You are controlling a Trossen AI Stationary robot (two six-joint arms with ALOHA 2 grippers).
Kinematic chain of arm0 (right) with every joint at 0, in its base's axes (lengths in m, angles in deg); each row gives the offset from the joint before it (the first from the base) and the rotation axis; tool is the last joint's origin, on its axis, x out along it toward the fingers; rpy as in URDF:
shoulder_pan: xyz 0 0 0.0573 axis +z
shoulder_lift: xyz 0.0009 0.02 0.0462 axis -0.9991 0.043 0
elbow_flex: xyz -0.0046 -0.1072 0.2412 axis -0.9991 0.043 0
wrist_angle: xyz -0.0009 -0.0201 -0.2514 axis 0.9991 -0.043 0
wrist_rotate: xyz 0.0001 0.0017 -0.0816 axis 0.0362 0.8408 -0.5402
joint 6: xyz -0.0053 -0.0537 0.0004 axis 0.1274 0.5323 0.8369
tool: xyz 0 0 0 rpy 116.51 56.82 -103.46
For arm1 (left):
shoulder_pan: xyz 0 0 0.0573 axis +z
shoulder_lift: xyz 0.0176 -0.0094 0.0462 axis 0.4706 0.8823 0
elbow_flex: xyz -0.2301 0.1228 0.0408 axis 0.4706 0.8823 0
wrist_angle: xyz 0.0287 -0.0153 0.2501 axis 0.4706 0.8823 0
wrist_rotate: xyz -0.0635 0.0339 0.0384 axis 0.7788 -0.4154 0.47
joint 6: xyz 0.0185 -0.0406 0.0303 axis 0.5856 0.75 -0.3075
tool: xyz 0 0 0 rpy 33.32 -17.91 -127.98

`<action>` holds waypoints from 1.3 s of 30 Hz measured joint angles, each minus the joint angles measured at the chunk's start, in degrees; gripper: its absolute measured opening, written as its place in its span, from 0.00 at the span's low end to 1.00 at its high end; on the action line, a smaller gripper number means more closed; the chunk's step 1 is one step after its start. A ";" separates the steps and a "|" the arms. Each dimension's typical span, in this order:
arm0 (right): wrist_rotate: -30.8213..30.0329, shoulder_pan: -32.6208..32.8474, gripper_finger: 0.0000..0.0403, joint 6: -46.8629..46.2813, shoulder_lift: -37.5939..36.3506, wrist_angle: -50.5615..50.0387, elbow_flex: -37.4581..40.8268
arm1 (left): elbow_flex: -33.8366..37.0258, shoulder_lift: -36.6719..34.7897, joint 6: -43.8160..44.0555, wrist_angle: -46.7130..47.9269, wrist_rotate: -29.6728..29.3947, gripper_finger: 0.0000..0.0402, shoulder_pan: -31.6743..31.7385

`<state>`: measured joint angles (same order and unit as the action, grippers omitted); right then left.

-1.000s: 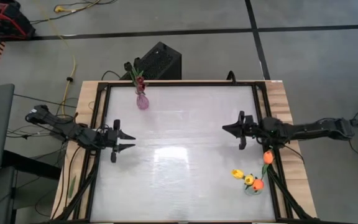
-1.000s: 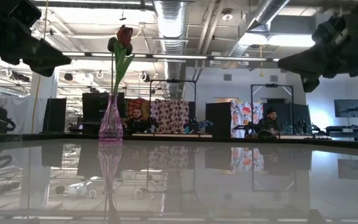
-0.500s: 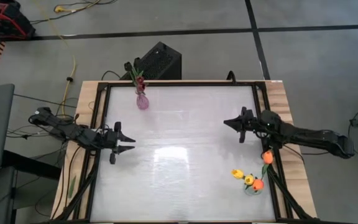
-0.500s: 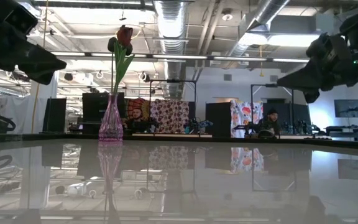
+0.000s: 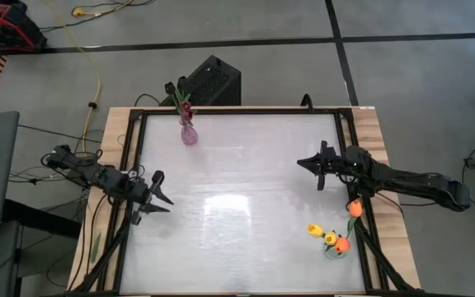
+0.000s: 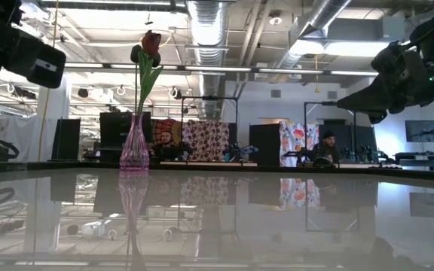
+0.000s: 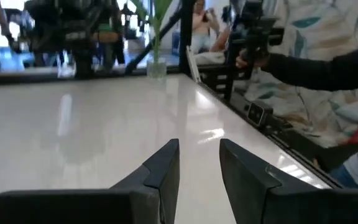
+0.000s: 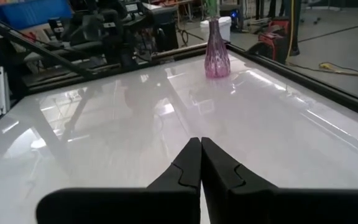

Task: Sort flowers into vase by color
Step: Return to Home Position

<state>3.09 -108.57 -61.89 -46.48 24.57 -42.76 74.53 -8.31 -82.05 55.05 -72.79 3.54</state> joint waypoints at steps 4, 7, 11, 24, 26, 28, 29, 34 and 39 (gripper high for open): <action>-0.40 0.00 0.08 0.04 0.00 -0.88 0.02 | 2.57 0.06 -1.30 -7.07 3.15 0.25 0.07; -0.30 0.00 0.08 0.04 0.00 -2.31 0.02 | 2.55 0.55 -1.40 -7.31 2.88 0.24 0.07; -0.31 0.00 0.09 0.15 0.02 -5.00 0.02 | 2.57 0.52 0.87 -8.14 -1.81 0.24 0.07; -0.31 0.00 0.09 0.15 0.02 -7.65 0.07 | 2.46 0.52 0.98 -7.71 -4.37 0.24 0.11; -0.31 0.00 0.09 0.15 0.00 -7.69 0.07 | 2.46 0.52 1.03 -7.71 -4.37 0.24 0.11; -0.31 0.00 0.09 0.15 0.00 -7.79 0.07 | 2.46 0.52 0.98 -7.71 -4.37 0.24 0.11; -0.31 0.00 0.09 0.14 0.00 -7.82 0.07 | 2.46 0.52 0.98 -7.71 -4.37 0.24 0.11; -0.29 0.00 0.09 0.13 0.00 -7.89 0.07 | 2.46 0.52 0.98 -7.71 -4.37 0.24 0.11; -0.29 0.00 0.09 0.11 0.00 -7.97 0.07 | 2.44 0.52 0.99 -7.71 -4.37 0.24 0.11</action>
<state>2.80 -108.57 -61.78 -46.48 16.60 -42.69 76.98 -7.78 -81.06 47.34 -77.16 3.65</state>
